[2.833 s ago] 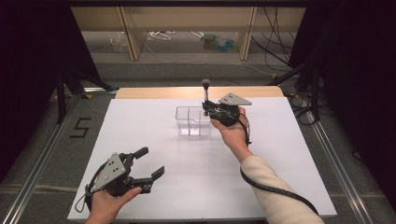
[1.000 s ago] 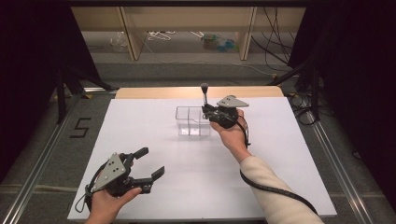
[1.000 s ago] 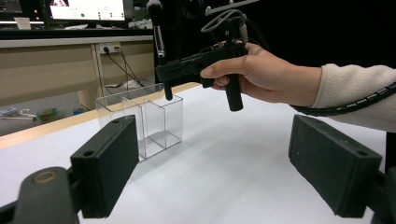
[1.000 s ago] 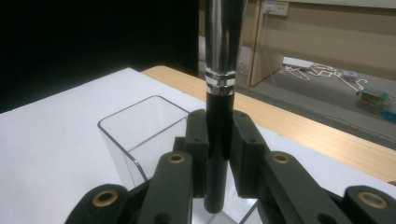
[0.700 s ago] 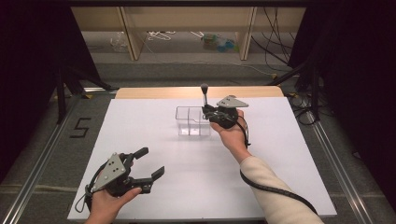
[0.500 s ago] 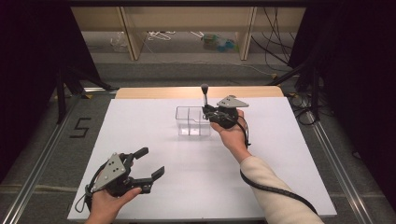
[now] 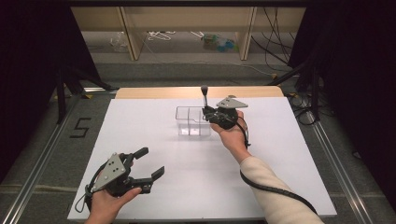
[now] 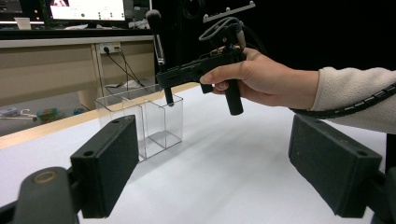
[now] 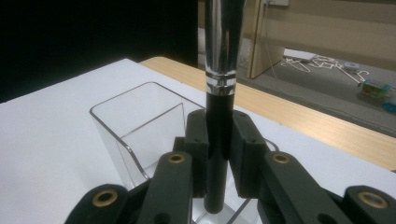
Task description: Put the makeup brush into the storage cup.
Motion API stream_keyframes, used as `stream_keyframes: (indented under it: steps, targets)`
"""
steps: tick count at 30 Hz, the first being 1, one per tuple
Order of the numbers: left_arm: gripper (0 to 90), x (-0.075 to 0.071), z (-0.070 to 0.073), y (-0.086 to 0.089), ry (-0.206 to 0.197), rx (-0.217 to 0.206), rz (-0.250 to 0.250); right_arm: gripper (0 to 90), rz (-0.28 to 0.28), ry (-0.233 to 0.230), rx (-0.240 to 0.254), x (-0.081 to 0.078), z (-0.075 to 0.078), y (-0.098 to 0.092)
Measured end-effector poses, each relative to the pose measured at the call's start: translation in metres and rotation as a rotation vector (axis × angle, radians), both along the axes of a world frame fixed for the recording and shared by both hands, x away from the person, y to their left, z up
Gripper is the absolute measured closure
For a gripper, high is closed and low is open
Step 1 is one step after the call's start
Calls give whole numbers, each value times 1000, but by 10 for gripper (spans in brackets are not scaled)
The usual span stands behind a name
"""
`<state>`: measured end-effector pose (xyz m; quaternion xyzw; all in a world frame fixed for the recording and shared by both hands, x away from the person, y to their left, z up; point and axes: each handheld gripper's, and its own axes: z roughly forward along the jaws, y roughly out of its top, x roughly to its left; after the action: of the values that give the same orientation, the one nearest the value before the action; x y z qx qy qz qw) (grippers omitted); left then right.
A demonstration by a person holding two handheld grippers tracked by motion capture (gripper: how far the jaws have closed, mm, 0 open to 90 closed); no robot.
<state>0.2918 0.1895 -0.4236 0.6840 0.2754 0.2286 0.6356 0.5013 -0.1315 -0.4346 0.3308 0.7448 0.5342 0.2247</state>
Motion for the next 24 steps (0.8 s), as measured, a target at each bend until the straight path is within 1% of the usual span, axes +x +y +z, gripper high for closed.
stream_keyframes:
  steps: [6, 11, 15, 17, 19, 24]
  targets:
    - [160, 0, 0, 0, 0, 2, 0, 792, 0, 12, -7, 0, -1, 0]
    - [160, 0, 0, 0, 1, 0, 0, 792, 1, 9, -8, 0, -2, 0]
    - [160, 0, 0, 0, -5, 5, -1, 793, -1, 16, -8, 0, -3, 0]
    - [160, 0, 0, 0, 1, 0, 1, 792, -6, 13, -10, 0, -3, 0]
    - [160, 0, 0, 0, 1, 1, 0, 792, 2, 12, -8, 1, -4, 0]
    - [160, 0, 0, 0, -3, 6, 0, 792, -4, 11, -11, 1, -5, 0]
